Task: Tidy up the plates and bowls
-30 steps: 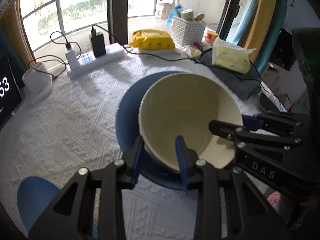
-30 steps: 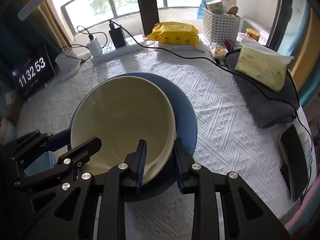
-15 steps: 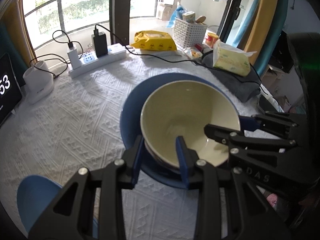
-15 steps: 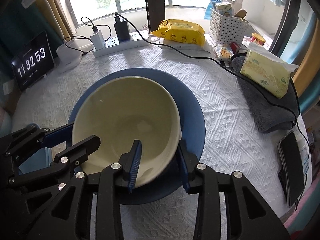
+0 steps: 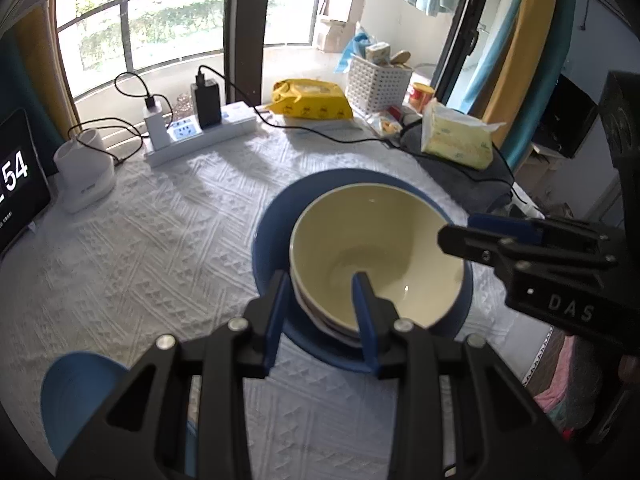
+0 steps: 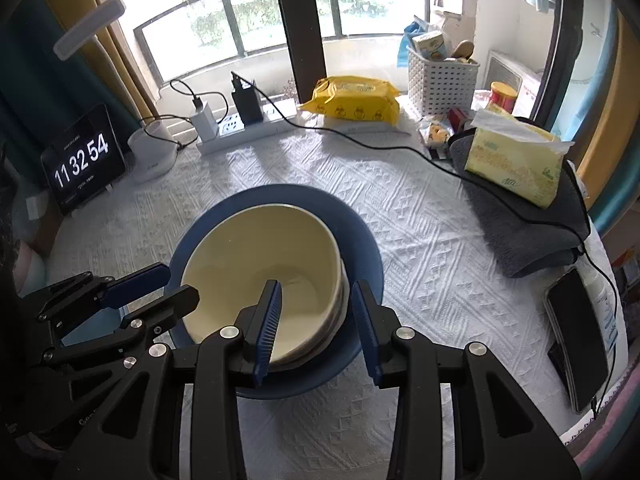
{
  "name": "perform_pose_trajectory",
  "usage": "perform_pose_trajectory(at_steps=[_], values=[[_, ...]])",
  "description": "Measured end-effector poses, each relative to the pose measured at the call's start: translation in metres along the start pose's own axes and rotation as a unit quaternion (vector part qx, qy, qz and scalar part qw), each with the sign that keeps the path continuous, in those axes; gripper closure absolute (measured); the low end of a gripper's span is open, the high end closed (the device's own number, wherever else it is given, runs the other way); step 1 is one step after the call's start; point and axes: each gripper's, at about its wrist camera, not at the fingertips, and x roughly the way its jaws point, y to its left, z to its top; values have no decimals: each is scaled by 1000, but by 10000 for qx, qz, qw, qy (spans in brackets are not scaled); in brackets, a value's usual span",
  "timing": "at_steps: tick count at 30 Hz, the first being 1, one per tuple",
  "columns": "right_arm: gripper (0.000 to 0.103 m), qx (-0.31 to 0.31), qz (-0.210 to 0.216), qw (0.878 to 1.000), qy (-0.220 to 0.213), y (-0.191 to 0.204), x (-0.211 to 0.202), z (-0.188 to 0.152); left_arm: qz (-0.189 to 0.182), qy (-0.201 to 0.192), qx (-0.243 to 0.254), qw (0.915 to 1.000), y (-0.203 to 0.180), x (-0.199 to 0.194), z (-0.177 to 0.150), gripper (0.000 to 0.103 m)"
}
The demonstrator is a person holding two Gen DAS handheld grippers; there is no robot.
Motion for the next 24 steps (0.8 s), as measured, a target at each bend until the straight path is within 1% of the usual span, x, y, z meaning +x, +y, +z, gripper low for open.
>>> perform_pose_trajectory(at_steps=[5, 7, 8, 15, 24], values=[[64, 44, 62, 10000, -58, -4, -4, 0, -56, -88, -35, 9999, -1, -5, 4, 68], [64, 64, 101, 9999, -77, -7, -6, 0, -80, -122, -52, 9999, -2, -8, 5, 63], [64, 67, 110, 9999, -93, -8, -7, 0, -95, -140, -74, 9998, -2, -9, 6, 57], [64, 131, 192, 9995, -211, -16, -13, 1, -91, -201, -158, 9996, 1, -12, 10, 56], [64, 261, 209, 9991, -267, -33, -11, 2, 21, -243, -331, 9992, 18, -13, 14, 55]])
